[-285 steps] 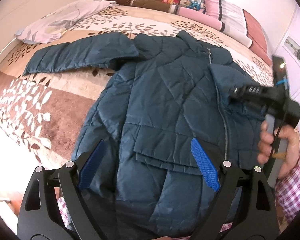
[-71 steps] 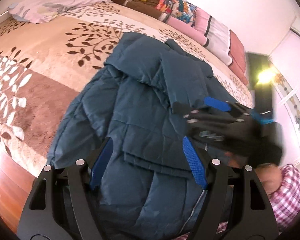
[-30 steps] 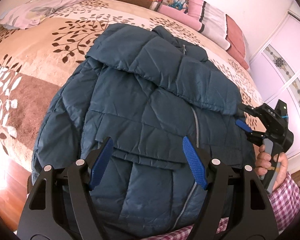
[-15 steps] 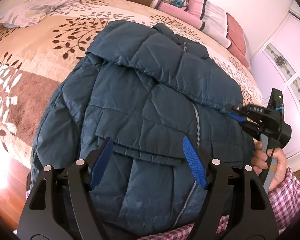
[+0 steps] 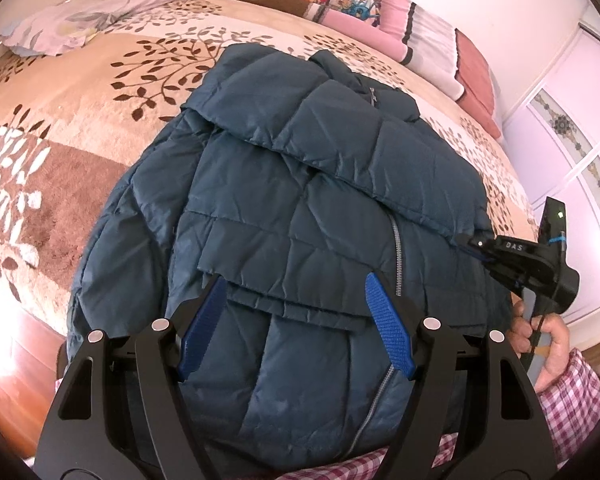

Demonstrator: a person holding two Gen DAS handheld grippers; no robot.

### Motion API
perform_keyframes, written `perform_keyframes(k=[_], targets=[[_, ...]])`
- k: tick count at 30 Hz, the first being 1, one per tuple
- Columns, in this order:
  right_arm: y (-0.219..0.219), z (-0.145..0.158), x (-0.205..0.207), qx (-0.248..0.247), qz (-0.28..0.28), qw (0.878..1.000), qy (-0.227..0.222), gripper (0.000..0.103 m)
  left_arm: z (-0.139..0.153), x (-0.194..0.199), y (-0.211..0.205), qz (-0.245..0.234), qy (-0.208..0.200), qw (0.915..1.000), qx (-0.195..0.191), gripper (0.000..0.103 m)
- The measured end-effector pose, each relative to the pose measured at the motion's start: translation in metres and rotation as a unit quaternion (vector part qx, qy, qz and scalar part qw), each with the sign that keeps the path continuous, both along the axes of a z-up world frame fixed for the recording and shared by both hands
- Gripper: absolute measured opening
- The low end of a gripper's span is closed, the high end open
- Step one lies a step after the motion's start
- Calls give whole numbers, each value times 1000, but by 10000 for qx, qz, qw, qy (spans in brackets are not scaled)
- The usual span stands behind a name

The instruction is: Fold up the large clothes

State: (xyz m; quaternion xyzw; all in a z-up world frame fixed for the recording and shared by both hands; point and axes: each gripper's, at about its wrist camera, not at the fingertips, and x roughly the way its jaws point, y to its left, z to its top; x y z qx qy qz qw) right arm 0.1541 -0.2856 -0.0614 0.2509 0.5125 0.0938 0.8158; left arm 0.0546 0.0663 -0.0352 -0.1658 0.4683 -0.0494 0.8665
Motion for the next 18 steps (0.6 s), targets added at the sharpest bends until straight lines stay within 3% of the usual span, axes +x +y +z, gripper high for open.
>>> perform_keyframes(k=[3,4,5,8,18], targets=[[-2,0,2,11,66,10000,34,9,1,-2,4,59,2,10000,33,73],[-4,1,1,-9,51,10000,50,16,2,-2,6,98,-7,9999,54,73],[-6,2,-1,-45,15,10000,61,29,3,-3,9,133,-20,9999,77,74],[-14,13,-13,-70,9,10000,-61,41,7,-5,20,265,-64,9995,159,75],[-54,58,-101,-331,507,9966,-561,49,20,-25,82,840,-145,9950,521,80]])
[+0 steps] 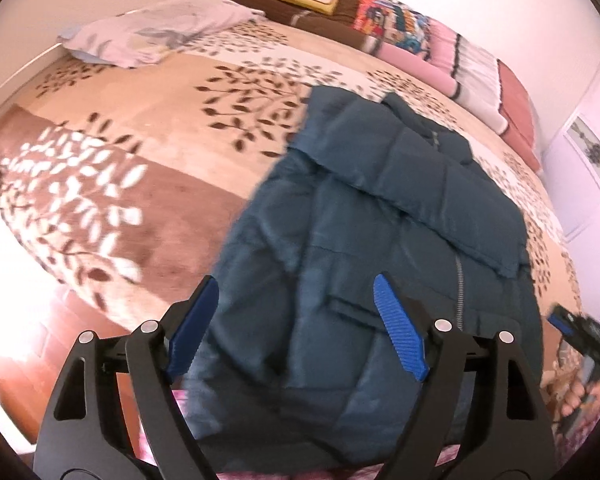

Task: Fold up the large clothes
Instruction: 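Grasp the jacket hem with both grippers and lift it off the bed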

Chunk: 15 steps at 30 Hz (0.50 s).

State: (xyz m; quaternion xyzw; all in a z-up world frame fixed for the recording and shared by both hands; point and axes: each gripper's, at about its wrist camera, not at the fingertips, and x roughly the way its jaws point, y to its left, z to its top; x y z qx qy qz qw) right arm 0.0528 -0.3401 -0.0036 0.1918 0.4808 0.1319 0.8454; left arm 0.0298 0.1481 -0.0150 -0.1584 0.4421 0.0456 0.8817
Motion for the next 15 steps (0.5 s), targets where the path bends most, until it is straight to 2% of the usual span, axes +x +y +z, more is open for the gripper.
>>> perform_keyframes(k=[5,8,12,15], targets=[[-28,2,-50,50,-7,9999,109,53,-4,-14,26,38,126,9999,25,82],[-41,-3,-73,-115,-101,9996,226,56,-15,-23,37,16,343,9993,-159,82],[-56,-16,-99,-66,-229,9986,468,59,-35,-37,39,-73,664,9970,-382,82],[-61,-26,-114,-78,-190,9974,684,62,-45,-47,33,-197,761,9960,-422,82]])
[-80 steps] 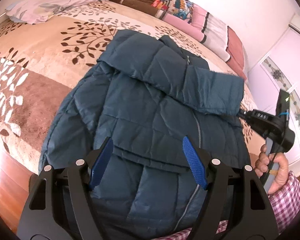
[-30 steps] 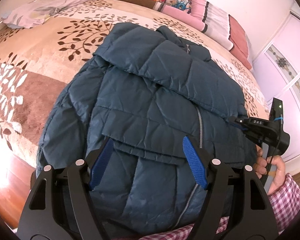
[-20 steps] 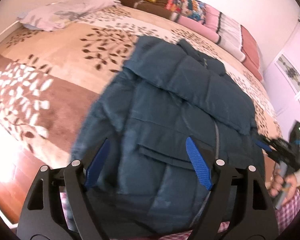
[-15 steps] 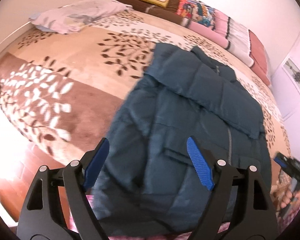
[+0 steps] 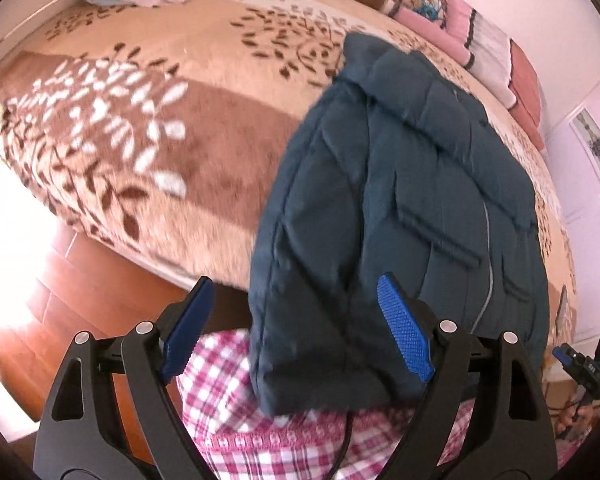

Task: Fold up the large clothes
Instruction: 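Grasp the jacket hem with both grippers and lift it off the bed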

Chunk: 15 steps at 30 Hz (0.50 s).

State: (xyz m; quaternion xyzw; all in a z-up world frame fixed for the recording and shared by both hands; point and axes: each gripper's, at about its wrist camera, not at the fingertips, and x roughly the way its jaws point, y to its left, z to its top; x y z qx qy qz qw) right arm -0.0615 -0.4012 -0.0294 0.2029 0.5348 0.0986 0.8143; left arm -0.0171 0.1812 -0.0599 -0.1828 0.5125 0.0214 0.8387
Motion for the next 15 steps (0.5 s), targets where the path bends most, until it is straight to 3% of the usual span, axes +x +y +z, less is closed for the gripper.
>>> perform_keyframes(k=[5,15], targets=[[3,-12,-13,-37,159,9995,259,71,-14,-14,-7,-100,95,9999,-84,82],[30,-43,-11,75,596,9960,667,73,-25,-20,-11,-142,155,9995,-241,82]])
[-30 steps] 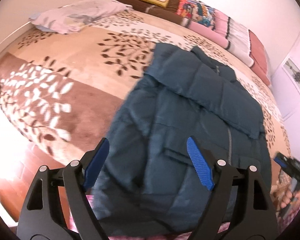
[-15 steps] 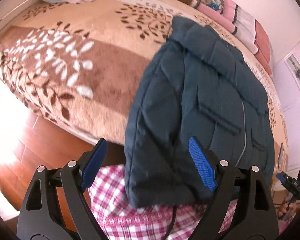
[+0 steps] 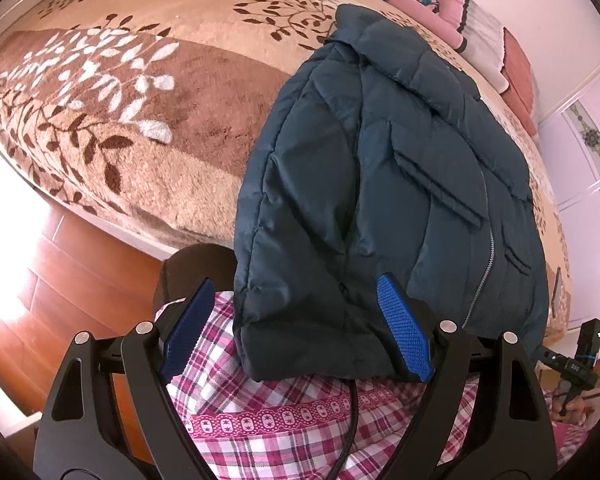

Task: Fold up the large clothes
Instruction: 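Grasp the jacket hem with both grippers and lift it off the bed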

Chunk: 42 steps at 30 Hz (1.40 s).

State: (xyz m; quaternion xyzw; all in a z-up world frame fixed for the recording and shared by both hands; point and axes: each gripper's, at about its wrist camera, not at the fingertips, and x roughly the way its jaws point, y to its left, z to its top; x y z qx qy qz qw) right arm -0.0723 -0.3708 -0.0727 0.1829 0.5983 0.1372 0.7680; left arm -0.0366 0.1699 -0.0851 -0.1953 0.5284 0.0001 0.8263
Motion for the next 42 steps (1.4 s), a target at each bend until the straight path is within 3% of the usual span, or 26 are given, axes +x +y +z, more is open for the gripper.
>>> perform_keyframes(k=[4,8,11,16,18,20,23,26,31,37,42], targets=[[17,-3,5,-1,314,9995,-73,70,-3,1,1,-18,27,10000,-86,82],[28,-3,5,-204,571,9980,-165,41,-8,2,2,-56,58,9998,-192,82],[27,-10,6,-392,639,9972,-6,27,-14,4,3,-73,160,9993,-320,82],[19,-17,2,-305,494,9982,133,15,-19,3,4,-176,206,9981,-554,80],[16,-15,1,-116,424,9990,96,13,-21,2,3,-295,225,9976,-587,45],[15,-12,1,68,361,9993,49,12,-22,2,4,-306,270,9984,-393,21],[5,-2,1,591,227,9979,-110,11,-16,-1,11,-171,128,9974,-685,11],[-2,15,-1,1126,50,9930,-361,11,3,-3,14,-86,-175,9958,-892,9],[-24,61,3,2014,-292,9734,-1053,11,63,2,14,-69,-1126,9860,-1232,9],[-46,110,8,2606,-684,9474,-1727,11,135,7,14,-184,-2075,9691,-1322,9],[-60,129,-4,2777,-940,9348,-2004,11,169,-5,21,-308,-2502,9569,-1443,8]])
